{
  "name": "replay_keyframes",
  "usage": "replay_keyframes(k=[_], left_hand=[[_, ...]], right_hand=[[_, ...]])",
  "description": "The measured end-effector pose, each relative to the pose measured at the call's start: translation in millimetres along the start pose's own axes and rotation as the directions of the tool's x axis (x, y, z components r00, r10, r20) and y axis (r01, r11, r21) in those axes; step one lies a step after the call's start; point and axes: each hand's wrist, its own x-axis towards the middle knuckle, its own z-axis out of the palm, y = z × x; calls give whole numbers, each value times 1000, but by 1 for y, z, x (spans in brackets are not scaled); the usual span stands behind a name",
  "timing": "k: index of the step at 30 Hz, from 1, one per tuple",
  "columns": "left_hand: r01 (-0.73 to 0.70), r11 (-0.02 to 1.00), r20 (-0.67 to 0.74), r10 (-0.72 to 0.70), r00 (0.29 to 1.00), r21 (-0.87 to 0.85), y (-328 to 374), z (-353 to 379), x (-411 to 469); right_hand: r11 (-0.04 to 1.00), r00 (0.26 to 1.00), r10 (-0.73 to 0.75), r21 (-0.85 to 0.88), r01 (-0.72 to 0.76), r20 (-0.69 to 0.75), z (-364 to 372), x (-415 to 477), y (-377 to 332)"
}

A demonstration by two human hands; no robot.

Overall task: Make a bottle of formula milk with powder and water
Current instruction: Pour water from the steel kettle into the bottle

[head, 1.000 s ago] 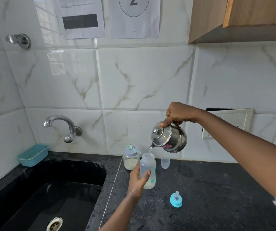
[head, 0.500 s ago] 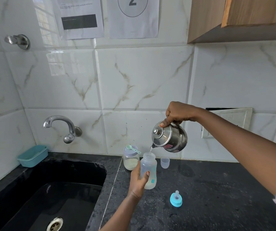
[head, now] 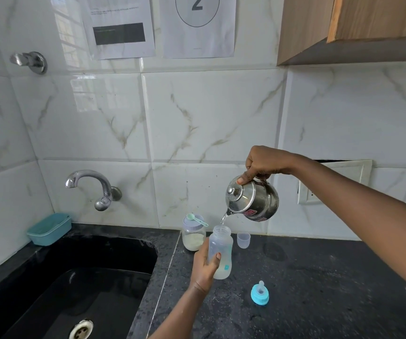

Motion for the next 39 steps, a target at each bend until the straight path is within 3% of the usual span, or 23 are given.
replay_keyframes(k=[39], left_hand=[[26, 1000, -42, -25, 999, 7, -1, 2, -1]], right_hand=[[998, 1000, 0, -61, -1, -10, -14, -1, -10]])
